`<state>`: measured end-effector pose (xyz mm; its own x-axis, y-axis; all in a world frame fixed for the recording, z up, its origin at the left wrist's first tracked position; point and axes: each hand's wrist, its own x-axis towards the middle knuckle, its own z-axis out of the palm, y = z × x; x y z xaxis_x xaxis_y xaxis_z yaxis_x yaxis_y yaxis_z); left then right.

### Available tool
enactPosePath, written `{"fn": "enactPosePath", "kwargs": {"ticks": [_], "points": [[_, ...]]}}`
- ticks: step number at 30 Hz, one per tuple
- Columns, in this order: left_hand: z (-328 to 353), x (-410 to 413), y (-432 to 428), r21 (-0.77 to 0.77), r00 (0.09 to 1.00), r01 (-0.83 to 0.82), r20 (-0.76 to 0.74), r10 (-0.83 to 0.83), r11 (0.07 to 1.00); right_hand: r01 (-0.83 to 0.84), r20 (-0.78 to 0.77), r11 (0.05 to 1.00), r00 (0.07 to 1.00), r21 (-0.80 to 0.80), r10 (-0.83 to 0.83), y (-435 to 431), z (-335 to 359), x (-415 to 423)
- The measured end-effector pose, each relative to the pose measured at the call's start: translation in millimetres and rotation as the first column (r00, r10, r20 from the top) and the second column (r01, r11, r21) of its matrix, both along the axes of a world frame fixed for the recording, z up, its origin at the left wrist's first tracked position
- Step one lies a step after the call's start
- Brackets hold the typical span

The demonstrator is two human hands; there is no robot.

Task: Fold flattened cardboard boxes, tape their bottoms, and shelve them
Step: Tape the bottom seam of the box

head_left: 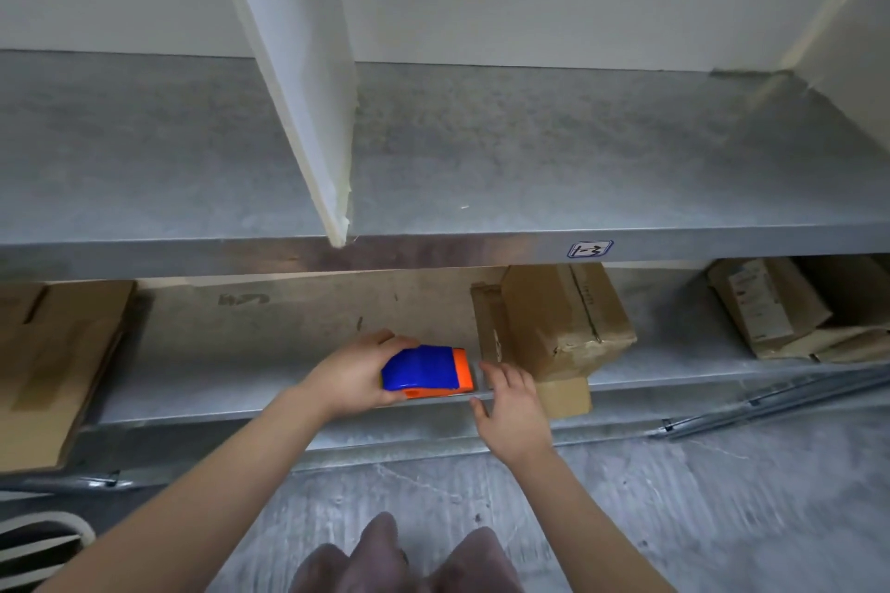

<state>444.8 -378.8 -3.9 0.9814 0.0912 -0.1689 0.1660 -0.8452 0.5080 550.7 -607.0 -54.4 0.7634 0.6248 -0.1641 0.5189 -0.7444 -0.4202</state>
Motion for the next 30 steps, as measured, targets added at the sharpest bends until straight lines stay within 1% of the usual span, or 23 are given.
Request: {"fn": "enactPosePath", "kwargs": {"ticks": [6, 20, 26, 30], "points": [[5, 5, 4, -0.057, 0.999, -0.008, -0.035, 0.006, 0.998, -0.011, -0.040, 1.000, 0.999, -0.003, 0.011, 1, -2, 2], [-8, 0, 5, -0.038, 0.999, -0.035, -0.011, 0.034, 0.999, -0.016, -0.009, 0.998, 1.000, -0.064, 0.016, 1, -8, 0], [0, 6, 6, -0.034, 0.999, -0.011, -0.035, 0.010, 0.999, 0.013, -0.084, 0.998, 0.996, -0.065, -0.019, 4, -10, -1], [5, -10, 22, -0.043, 0.996, -0.071, -0.065, 0.068, 0.997, 0.009, -0.105, 0.996, 0.994, -0.083, -0.017, 5, -14, -3]]}}
